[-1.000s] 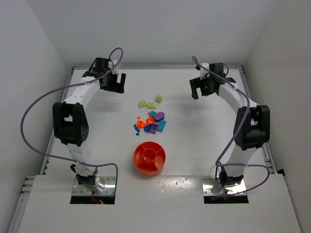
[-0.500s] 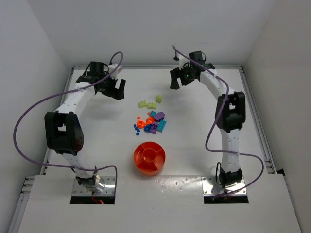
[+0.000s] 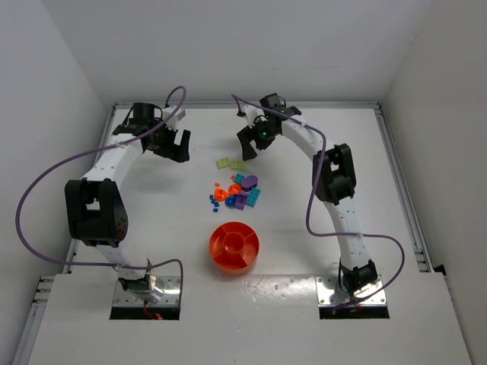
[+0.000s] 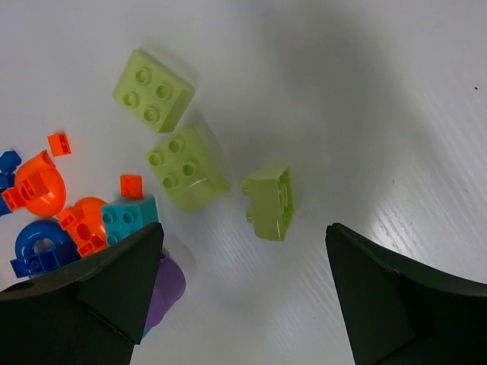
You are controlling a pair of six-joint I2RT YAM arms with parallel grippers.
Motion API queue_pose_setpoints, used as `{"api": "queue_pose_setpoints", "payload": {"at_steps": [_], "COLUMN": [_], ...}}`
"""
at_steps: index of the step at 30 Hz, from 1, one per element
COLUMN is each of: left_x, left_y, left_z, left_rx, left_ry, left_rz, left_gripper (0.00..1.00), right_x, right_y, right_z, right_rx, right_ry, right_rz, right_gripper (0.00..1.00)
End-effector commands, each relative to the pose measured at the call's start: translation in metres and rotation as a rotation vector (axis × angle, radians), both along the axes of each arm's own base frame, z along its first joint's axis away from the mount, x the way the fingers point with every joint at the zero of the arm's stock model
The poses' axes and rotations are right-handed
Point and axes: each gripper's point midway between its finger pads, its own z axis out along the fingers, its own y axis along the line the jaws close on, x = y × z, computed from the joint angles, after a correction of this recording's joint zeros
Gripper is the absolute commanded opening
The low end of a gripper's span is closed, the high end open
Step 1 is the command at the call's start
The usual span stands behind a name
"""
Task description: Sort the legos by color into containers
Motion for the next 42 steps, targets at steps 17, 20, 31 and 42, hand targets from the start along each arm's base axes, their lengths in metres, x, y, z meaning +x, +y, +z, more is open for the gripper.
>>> {"api": "queue_pose_setpoints", "payload": {"at_steps": [17,20,31,42], "left_x": [0.01,0.007,0.002,0.0], "left_y": [0.008,0.006,0.0,-0.007], "left_z": [0.012,0.009,0.003,-0.012], "left_rx": [-0.006,-0.015,-0.038,-0.081], "left_ry": [-0.049,-0.038,-0.023,-0.006], "left_rz": [0.002,-0.004,-0.034,-0.09], "left_gripper": [1.0,1.0,1.0,1.0], "right_x": [0.018,0.014,-0.042,-0.158], "right_y": [0.006,0.006,-0.001,-0.038], "right_z": [-0.023,-0.026,0.034,0.129], "right_rx": [-0.024,-0.021,0.041,0.015], "right_ry": [-0.095,-0.107,-0.108,-0.084], "right_rz": [0.046,0.067,0.198,0.442], "right_gripper": [0.47,0.44,0.11,0.01]}}
